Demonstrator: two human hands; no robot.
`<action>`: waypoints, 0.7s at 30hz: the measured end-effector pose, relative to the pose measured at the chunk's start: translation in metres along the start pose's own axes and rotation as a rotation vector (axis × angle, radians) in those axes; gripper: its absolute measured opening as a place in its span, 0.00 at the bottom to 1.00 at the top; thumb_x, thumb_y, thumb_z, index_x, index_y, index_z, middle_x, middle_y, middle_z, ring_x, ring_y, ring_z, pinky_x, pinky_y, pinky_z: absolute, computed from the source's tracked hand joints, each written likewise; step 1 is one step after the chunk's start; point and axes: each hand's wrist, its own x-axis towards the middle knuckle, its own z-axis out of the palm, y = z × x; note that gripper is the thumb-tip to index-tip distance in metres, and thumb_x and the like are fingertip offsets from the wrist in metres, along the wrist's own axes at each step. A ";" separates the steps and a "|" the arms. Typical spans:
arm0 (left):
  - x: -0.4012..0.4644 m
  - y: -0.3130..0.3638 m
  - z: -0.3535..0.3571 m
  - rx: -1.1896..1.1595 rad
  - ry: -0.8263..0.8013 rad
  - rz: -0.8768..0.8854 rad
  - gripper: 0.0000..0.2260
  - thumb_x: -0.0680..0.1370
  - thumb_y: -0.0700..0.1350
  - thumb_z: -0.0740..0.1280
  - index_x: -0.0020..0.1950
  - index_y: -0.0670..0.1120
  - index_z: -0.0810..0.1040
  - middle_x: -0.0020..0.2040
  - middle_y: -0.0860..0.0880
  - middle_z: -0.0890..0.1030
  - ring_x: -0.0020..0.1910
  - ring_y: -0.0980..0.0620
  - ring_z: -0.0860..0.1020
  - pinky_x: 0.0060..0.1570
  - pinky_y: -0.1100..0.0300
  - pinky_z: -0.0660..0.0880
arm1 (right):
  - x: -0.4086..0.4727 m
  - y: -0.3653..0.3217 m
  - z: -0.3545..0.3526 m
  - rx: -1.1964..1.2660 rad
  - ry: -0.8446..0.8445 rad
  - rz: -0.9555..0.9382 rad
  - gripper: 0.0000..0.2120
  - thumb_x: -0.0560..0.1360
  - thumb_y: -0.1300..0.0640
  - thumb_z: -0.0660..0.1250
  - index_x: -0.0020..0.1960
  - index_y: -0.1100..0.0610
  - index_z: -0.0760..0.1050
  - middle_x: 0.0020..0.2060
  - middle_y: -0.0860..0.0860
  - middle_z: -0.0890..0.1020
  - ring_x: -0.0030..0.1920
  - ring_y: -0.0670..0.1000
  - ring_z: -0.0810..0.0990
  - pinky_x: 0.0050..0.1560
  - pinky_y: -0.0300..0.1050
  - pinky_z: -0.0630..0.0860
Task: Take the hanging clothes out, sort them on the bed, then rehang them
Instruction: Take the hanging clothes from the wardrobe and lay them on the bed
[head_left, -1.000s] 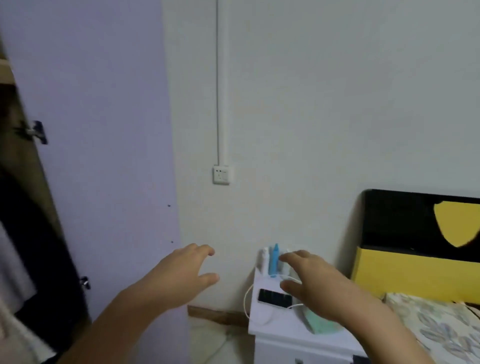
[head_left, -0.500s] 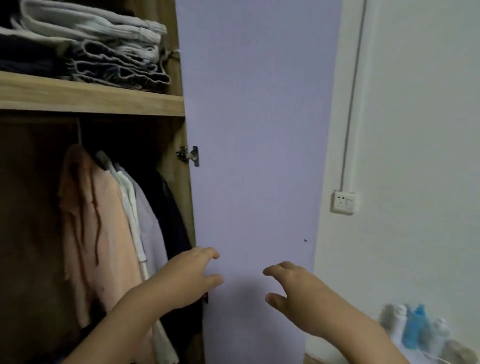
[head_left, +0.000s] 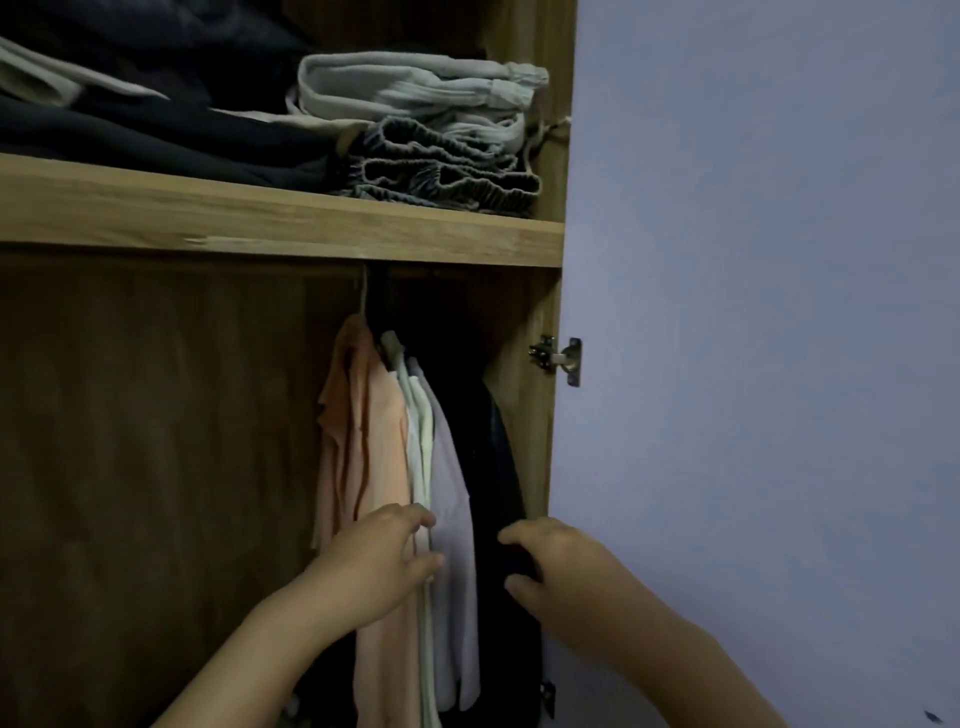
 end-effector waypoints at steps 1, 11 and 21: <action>0.003 -0.004 -0.001 -0.010 0.029 -0.024 0.19 0.78 0.52 0.62 0.69 0.52 0.66 0.65 0.52 0.71 0.58 0.56 0.72 0.58 0.63 0.70 | 0.011 -0.002 0.001 0.017 -0.001 -0.035 0.21 0.80 0.55 0.58 0.72 0.51 0.63 0.67 0.50 0.69 0.67 0.50 0.68 0.65 0.39 0.65; 0.037 -0.056 -0.010 -0.073 0.280 -0.171 0.19 0.78 0.51 0.63 0.68 0.56 0.67 0.66 0.56 0.71 0.62 0.58 0.71 0.60 0.64 0.71 | 0.107 -0.036 0.018 0.203 0.170 -0.195 0.24 0.79 0.58 0.58 0.74 0.50 0.59 0.71 0.46 0.65 0.71 0.45 0.62 0.68 0.37 0.59; 0.105 -0.118 -0.040 -0.196 0.335 -0.069 0.20 0.78 0.50 0.63 0.69 0.57 0.65 0.68 0.59 0.68 0.65 0.60 0.68 0.62 0.67 0.66 | 0.211 -0.072 0.037 -0.048 0.320 -0.050 0.29 0.79 0.56 0.57 0.77 0.50 0.47 0.77 0.50 0.50 0.76 0.48 0.44 0.75 0.46 0.44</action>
